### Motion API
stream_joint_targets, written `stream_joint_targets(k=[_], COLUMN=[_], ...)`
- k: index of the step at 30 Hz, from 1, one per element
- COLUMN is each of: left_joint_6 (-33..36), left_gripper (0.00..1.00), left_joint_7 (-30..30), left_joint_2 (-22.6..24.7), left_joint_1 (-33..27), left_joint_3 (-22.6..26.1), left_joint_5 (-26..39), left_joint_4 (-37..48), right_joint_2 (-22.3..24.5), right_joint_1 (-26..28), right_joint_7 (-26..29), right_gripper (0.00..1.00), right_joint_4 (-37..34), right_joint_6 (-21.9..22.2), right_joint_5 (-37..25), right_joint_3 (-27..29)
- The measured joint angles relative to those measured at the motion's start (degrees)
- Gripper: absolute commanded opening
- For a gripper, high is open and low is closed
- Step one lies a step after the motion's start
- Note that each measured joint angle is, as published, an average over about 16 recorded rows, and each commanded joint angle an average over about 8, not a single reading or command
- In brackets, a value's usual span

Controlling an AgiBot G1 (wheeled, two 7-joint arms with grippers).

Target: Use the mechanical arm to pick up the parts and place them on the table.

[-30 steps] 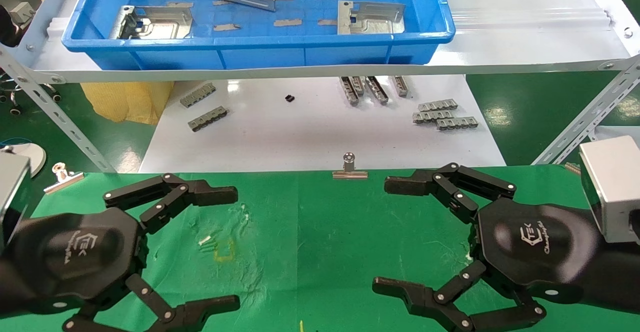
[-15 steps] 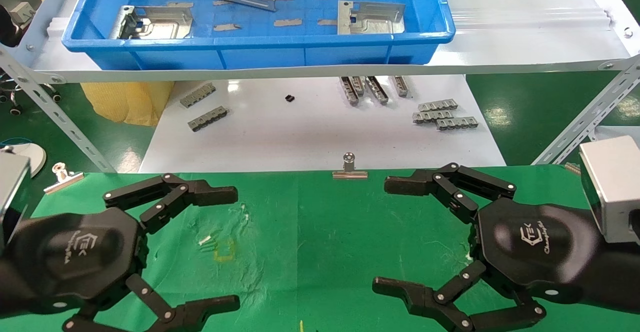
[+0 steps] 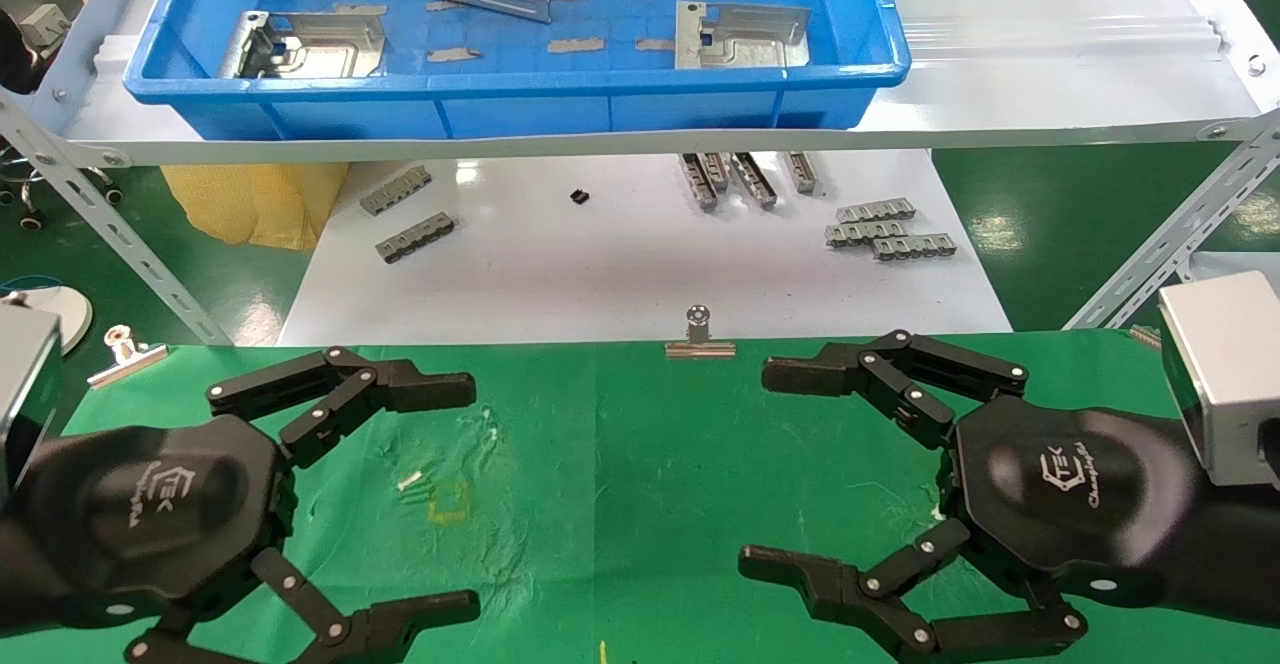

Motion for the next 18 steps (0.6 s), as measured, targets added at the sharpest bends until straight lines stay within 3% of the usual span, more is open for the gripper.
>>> stream_joint_targets(k=[18], left_joint_6=[0.0], left_gripper=[1.0], left_joint_7=[0.0], left_joint_2=[0.0], left_joint_1=[0.0], left_joint_3=[0.0], left_joint_5=[0.0], left_joint_4=[0.0], right_joint_2=[0.0], right_joint_1=[0.0], right_joint_7=[0.0], right_gripper=[0.0], right_joint_4=[0.0], right_joint_6=[0.0], right_joint_5=[0.0], right_joint_3=[0.0])
